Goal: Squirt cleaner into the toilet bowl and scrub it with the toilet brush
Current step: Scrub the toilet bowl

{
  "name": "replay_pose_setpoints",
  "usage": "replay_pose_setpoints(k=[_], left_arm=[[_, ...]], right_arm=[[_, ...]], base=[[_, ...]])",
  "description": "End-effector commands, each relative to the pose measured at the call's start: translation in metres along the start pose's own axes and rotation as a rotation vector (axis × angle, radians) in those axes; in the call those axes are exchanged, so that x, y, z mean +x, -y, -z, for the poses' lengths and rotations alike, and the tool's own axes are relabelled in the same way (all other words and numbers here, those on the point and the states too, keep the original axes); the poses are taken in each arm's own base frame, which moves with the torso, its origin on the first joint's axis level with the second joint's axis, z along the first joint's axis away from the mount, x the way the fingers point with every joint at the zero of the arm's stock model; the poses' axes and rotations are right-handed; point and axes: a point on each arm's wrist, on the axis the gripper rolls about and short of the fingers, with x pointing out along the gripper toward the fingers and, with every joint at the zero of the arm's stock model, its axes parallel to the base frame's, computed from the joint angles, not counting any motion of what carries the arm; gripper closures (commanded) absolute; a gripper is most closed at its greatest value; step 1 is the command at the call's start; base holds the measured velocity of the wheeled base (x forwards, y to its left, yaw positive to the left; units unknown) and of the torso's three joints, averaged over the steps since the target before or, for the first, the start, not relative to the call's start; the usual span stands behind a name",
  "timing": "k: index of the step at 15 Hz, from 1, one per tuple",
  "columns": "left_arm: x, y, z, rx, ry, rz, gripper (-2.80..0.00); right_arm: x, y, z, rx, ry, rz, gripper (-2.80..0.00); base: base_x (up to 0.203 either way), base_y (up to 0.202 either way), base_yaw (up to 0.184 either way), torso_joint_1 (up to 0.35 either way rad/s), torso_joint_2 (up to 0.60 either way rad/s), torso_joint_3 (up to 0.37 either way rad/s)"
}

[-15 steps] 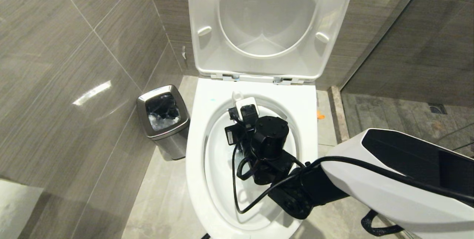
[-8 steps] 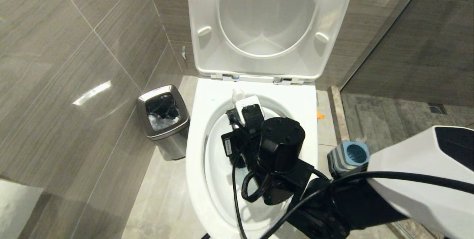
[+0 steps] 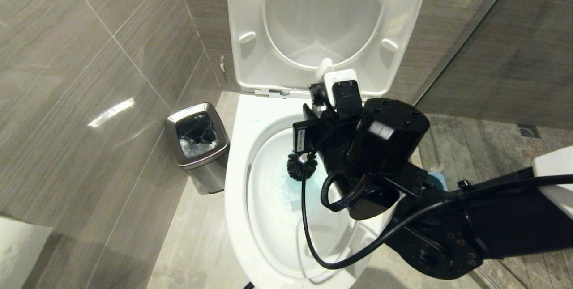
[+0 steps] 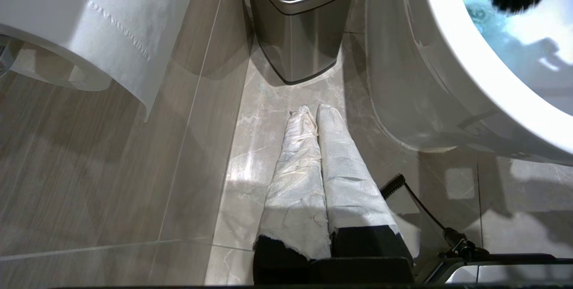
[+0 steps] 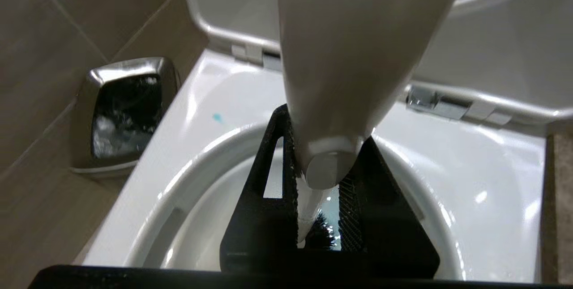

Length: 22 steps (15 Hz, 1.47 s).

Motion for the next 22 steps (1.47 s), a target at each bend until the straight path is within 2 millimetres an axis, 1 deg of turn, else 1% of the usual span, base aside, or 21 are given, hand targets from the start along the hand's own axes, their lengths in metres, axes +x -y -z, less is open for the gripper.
replay_pose_setpoints(k=[1,3,4,5,6,8,9,10,12,14,16,18,20,22], left_arm=[[0.0,0.0,0.0,0.0,0.0,-0.001,0.0],[0.0,0.0,0.0,0.0,0.0,-0.001,0.0],[0.0,0.0,0.0,0.0,0.0,-0.001,0.0],[0.0,0.0,0.0,0.0,0.0,-0.001,0.0],[0.0,0.0,0.0,0.0,0.0,-0.001,0.0],[0.0,0.0,0.0,0.0,0.0,-0.001,0.0],[0.0,0.0,0.0,0.0,0.0,-0.001,0.0],[0.0,0.0,0.0,0.0,0.001,-0.001,0.0],[0.0,0.0,0.0,0.0,0.0,-0.001,0.0],[0.0,0.0,0.0,0.0,0.0,-0.001,0.0],[0.0,0.0,0.0,0.0,0.0,-0.001,0.0],[0.0,0.0,0.0,0.0,0.0,-0.001,0.0],[0.0,0.0,0.0,0.0,0.0,-0.001,0.0],[0.0,0.0,0.0,0.0,0.0,-0.001,0.0]], right_arm=[[-0.005,0.013,-0.036,0.055,0.083,0.018,0.0],[-0.007,0.017,-0.056,0.074,0.123,0.024,0.0],[-0.006,0.018,-0.06,0.078,0.129,0.024,0.0],[-0.006,0.017,-0.058,0.07,0.118,0.023,0.0],[-0.006,0.015,-0.049,0.059,0.097,0.017,0.0],[-0.003,0.004,-0.021,0.042,0.039,0.0,0.0],[0.001,0.001,-0.014,0.042,0.031,-0.002,0.0],[0.004,0.0,-0.023,0.059,0.057,0.002,0.0],[0.005,0.0,-0.029,0.062,0.064,0.007,0.0],[0.0,0.007,-0.047,0.058,0.073,0.01,0.0],[-0.005,0.008,-0.037,0.033,0.03,0.004,0.0],[-0.007,0.009,-0.035,0.023,0.015,0.002,0.0],[-0.008,0.01,-0.038,0.033,0.005,-0.001,0.0],[-0.009,0.013,-0.052,0.053,0.015,0.0,0.0]], base=[[0.0,0.0,0.0,0.0,0.0,0.0],[0.0,0.0,0.0,0.0,0.0,0.0],[0.0,0.0,0.0,0.0,0.0,0.0],[0.0,0.0,0.0,0.0,0.0,0.0],[0.0,0.0,0.0,0.0,0.0,0.0],[0.0,0.0,0.0,0.0,0.0,0.0],[0.0,0.0,0.0,0.0,0.0,0.0],[0.0,0.0,0.0,0.0,0.0,0.0],[0.0,0.0,0.0,0.0,0.0,0.0],[0.0,0.0,0.0,0.0,0.0,0.0],[0.0,0.0,0.0,0.0,0.0,0.0],[0.0,0.0,0.0,0.0,0.0,0.0],[0.0,0.0,0.0,0.0,0.0,0.0],[0.0,0.0,0.0,0.0,0.0,0.0]])
